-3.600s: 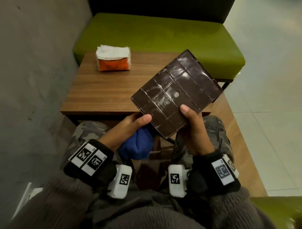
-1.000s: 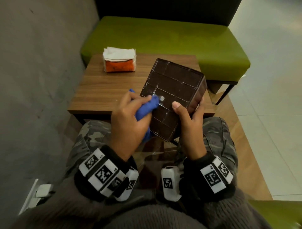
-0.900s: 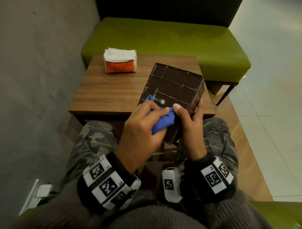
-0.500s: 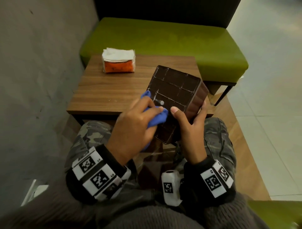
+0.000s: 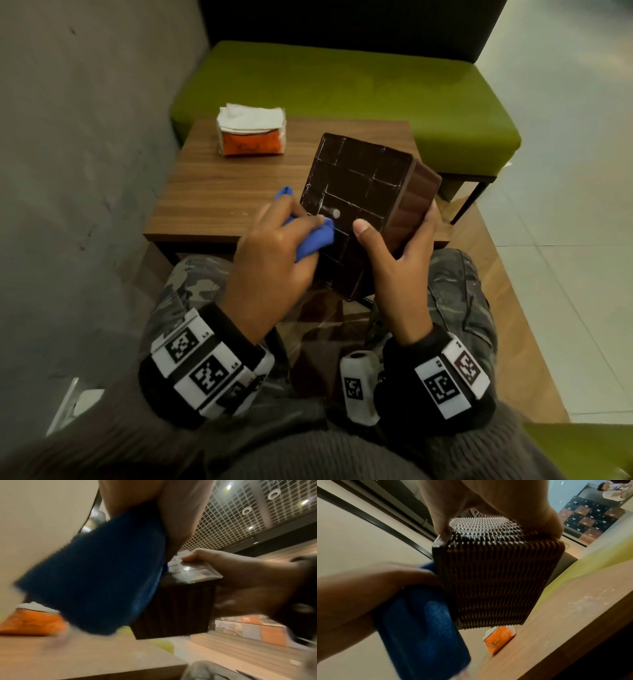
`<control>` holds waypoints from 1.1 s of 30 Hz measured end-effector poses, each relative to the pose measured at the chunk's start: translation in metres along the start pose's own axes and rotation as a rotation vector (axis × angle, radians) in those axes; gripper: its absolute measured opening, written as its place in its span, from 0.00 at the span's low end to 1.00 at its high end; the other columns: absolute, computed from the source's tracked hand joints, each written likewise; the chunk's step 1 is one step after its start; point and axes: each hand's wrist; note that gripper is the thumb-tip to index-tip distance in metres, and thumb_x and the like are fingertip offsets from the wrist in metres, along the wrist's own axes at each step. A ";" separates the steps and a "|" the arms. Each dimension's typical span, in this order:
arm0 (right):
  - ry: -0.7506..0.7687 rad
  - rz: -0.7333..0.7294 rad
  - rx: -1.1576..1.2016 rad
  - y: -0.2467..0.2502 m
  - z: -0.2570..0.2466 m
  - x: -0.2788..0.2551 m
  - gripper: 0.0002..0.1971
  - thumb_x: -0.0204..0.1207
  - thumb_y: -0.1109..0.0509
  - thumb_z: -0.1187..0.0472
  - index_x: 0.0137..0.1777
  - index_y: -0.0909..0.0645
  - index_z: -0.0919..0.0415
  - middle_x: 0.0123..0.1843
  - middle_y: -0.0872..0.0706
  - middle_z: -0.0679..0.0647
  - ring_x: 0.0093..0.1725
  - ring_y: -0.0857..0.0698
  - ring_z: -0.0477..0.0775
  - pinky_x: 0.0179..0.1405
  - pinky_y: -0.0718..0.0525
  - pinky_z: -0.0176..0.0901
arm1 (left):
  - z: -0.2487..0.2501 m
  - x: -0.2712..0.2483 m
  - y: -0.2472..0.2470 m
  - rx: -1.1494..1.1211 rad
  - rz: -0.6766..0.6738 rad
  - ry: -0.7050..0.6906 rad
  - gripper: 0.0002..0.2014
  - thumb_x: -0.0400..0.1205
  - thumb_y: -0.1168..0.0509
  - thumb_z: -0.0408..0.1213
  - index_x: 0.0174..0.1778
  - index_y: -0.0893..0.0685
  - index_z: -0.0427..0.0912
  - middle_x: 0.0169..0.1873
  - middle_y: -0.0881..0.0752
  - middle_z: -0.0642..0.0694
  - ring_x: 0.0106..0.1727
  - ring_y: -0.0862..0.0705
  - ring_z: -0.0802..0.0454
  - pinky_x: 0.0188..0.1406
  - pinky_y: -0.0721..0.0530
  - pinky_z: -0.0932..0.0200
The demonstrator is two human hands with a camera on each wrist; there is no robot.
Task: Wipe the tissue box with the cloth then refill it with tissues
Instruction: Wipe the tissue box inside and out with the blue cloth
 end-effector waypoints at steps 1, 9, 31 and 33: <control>-0.006 -0.005 0.009 -0.002 -0.001 0.001 0.60 0.53 0.25 0.23 0.83 0.48 0.43 0.79 0.30 0.56 0.78 0.29 0.60 0.74 0.26 0.65 | 0.008 -0.005 -0.001 -0.009 0.017 -0.035 0.15 0.75 0.34 0.34 0.56 0.14 0.36 0.48 0.19 0.43 0.49 0.23 0.52 0.51 0.26 0.68; -0.003 -0.061 0.073 -0.002 -0.004 -0.003 0.58 0.56 0.24 0.25 0.84 0.48 0.41 0.80 0.31 0.51 0.80 0.31 0.56 0.76 0.28 0.64 | 0.000 0.008 -0.003 -0.213 0.211 0.031 0.14 0.75 0.30 0.28 0.57 0.15 0.35 0.49 0.19 0.42 0.49 0.20 0.53 0.50 0.20 0.62; -0.131 -0.165 0.306 0.013 -0.017 0.003 0.46 0.63 0.23 0.48 0.82 0.39 0.48 0.71 0.19 0.54 0.67 0.15 0.55 0.63 0.15 0.63 | -0.024 0.003 0.003 -0.137 0.075 -0.114 0.16 0.76 0.34 0.31 0.60 0.16 0.35 0.50 0.20 0.39 0.51 0.20 0.50 0.52 0.20 0.57; -0.126 -0.182 0.299 0.018 -0.018 0.007 0.45 0.64 0.24 0.49 0.82 0.39 0.49 0.71 0.18 0.54 0.67 0.15 0.55 0.64 0.15 0.64 | -0.020 -0.012 0.003 -0.101 -0.013 -0.198 0.17 0.76 0.35 0.33 0.60 0.16 0.34 0.50 0.20 0.40 0.51 0.20 0.49 0.53 0.21 0.58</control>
Point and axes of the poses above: each hand's wrist, its own x-axis towards the middle knuckle, its own y-axis out of the back of the hand, z = x × y
